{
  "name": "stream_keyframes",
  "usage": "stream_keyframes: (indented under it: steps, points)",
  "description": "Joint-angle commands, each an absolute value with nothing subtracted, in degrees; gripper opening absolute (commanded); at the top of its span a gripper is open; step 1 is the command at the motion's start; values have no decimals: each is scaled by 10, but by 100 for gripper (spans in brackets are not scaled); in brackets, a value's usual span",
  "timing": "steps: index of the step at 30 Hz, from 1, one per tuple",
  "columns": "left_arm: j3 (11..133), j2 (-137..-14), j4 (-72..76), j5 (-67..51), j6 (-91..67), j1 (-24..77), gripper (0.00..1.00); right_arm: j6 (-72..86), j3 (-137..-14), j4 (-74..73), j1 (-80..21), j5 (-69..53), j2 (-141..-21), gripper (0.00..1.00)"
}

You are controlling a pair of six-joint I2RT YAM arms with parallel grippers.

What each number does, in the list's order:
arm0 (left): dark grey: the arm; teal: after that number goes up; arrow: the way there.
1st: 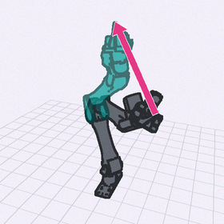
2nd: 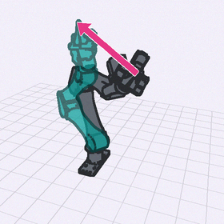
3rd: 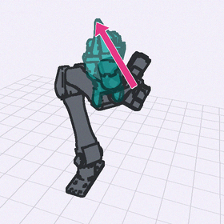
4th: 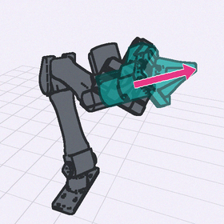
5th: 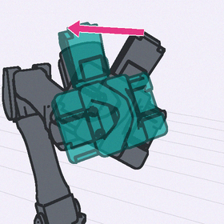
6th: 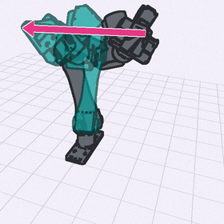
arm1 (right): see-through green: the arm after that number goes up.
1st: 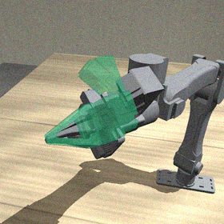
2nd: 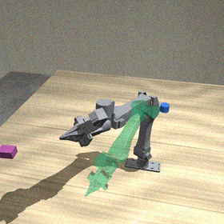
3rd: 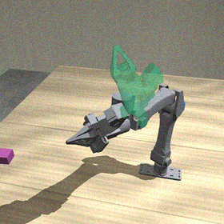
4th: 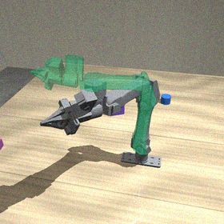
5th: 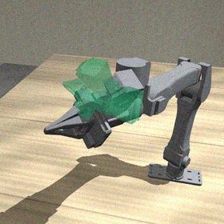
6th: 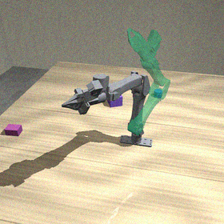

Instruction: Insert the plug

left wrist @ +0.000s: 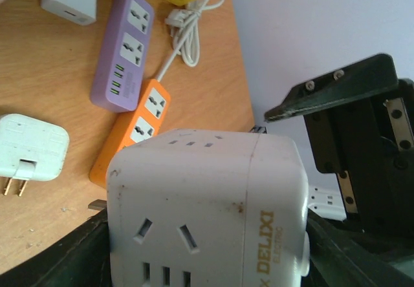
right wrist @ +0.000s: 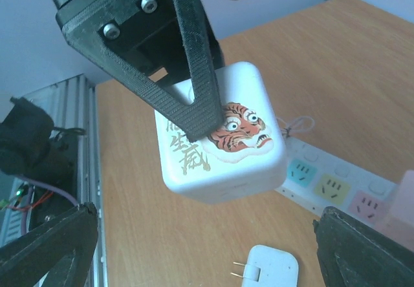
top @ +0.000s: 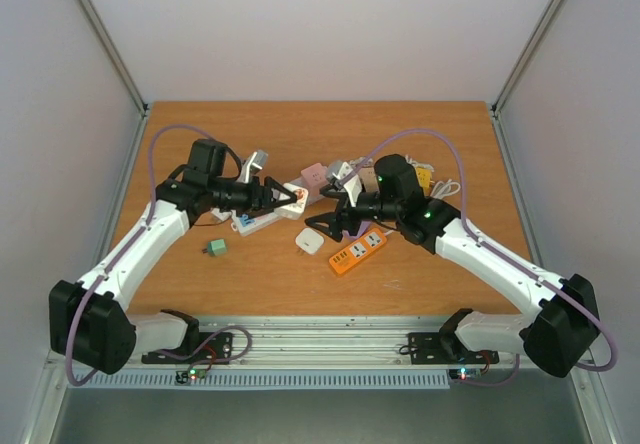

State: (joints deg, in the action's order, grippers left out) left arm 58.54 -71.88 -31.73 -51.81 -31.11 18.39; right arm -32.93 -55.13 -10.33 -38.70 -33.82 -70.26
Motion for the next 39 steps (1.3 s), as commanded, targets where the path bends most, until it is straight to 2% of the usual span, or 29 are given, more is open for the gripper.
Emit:
stream_keyframes:
  steps: [1, 8, 11, 14, 16, 19, 21, 25, 26, 30, 39]
  points:
    - [592, -699, -327, -569, -282, 186, 53, -395, -590, -102, -404, -371, -724, 92]
    - [589, -691, -320, -585, -277, 186, 54, -455, -641, -135, -428, -328, -782, 88]
    - [584, -689, -312, -592, -282, 186, 54, -476, -651, -142, -430, -323, -797, 77]
    - [580, -688, -308, -594, -296, 186, 54, -482, -663, -150, -432, -315, -807, 70]
    - [576, -684, -308, -599, -304, 185, 55, -482, -669, -150, -434, -316, -814, 60]
    - [572, -674, -312, -588, -326, 186, 65, -472, -680, -154, -439, -316, -825, 43]
    - [571, -664, -313, -567, -352, 185, 76, -441, -667, -114, -440, -296, -822, 35]
    - [543, -629, -251, -528, -431, 186, 97, -374, -608, 11, -440, -249, -793, 31]
    - [535, -621, -229, -528, -459, 186, 99, -360, -593, 42, -440, -239, -785, 31]
    - [520, -599, -201, -505, -508, 186, 99, -318, -567, 91, -440, -212, -765, 32]
    - [491, -607, -94, -517, -596, 185, 77, -291, -582, 61, -440, -220, -759, 34]
